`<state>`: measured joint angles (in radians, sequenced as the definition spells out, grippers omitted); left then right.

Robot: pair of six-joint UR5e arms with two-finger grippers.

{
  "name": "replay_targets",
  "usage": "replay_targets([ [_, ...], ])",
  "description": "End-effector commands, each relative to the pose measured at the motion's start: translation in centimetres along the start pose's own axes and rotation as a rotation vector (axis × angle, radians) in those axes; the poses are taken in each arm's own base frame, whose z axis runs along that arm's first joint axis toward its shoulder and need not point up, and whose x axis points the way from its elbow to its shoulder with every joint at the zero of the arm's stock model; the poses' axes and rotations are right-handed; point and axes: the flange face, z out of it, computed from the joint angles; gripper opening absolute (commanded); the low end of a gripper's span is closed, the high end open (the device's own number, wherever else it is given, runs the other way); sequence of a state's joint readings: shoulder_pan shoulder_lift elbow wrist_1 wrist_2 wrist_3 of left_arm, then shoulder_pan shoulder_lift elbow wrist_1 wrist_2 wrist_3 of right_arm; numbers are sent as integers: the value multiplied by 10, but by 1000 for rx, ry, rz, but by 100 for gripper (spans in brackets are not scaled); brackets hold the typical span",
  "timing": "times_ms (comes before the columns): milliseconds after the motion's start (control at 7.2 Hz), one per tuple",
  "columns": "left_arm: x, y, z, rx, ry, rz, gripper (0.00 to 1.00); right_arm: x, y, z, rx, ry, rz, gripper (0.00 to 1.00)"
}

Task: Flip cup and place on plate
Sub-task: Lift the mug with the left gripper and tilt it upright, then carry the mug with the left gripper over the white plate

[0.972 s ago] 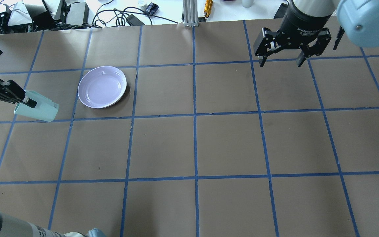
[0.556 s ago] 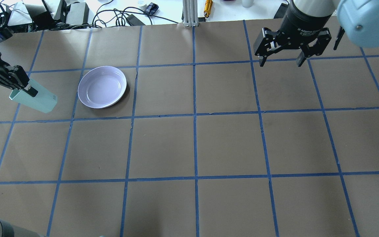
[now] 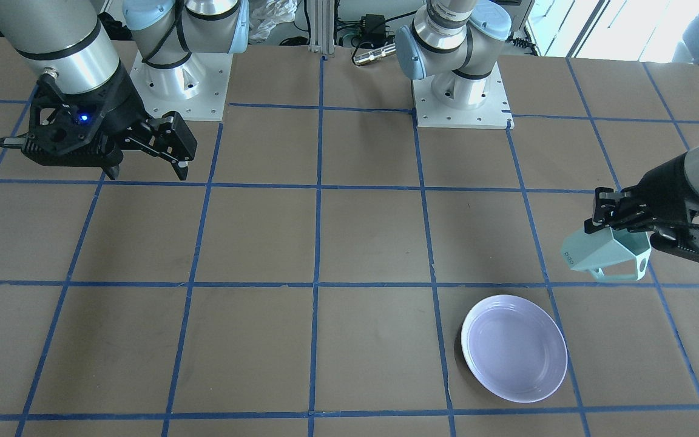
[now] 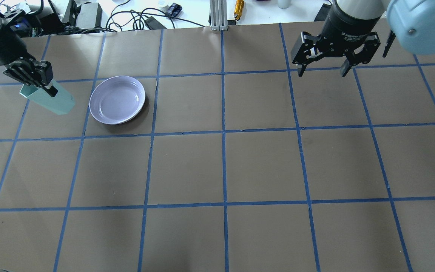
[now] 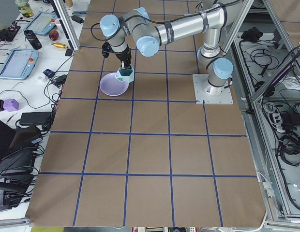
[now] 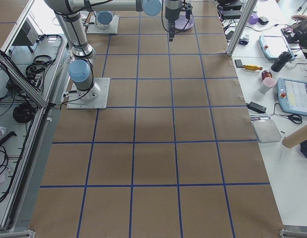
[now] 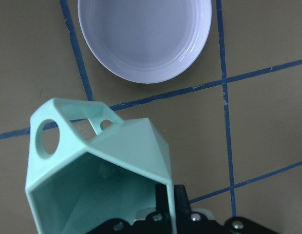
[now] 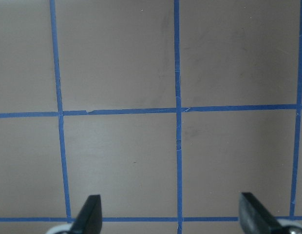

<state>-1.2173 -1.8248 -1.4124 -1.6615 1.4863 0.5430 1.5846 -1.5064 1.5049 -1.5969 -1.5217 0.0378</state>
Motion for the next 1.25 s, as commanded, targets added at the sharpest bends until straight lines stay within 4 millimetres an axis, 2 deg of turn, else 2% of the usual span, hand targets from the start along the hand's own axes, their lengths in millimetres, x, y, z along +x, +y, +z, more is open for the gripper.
replay_targets([
  [0,36,-17,13,33,-106,27,0,0,0,0,0,0,0,100],
  [278,47,-24,39,71,-138,60,0,0,0,0,0,0,-1,100],
  [417,54,-29,59,83,-170,80,0,0,0,0,0,0,-1,100],
  [694,76,-38,91,98,-240,135,0,0,0,0,0,0,-1,100],
  [972,91,-46,103,83,-236,184,0,0,0,0,0,0,-1,100],
  [1111,88,-53,113,71,-237,255,0,0,0,0,0,0,-1,100],
])
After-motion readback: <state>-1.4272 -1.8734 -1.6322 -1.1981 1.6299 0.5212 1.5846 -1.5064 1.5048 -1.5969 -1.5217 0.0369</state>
